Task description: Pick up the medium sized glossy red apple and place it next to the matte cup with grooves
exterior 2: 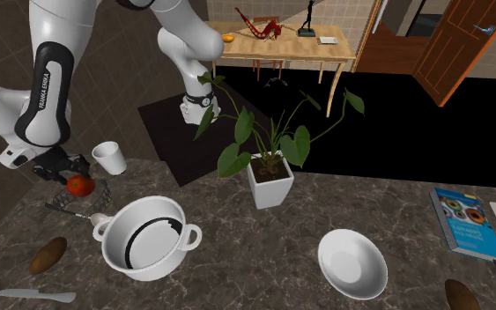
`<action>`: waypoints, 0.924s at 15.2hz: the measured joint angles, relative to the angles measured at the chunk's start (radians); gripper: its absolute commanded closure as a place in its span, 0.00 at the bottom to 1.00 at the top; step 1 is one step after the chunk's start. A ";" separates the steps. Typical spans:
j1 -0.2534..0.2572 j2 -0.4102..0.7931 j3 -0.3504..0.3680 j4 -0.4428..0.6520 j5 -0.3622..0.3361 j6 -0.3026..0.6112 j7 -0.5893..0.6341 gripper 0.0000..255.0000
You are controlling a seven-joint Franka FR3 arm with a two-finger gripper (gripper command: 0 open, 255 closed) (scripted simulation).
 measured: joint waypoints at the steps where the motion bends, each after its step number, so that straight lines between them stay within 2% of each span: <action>1: -0.006 0.012 0.007 0.005 0.008 0.006 -0.006 1.00; 7: -0.036 0.078 0.048 0.018 0.055 0.056 -0.038 1.00; 13: -0.039 0.086 0.052 0.023 0.059 0.060 -0.040 1.00; 14: -0.039 0.086 0.052 0.023 0.059 0.060 -0.040 0.00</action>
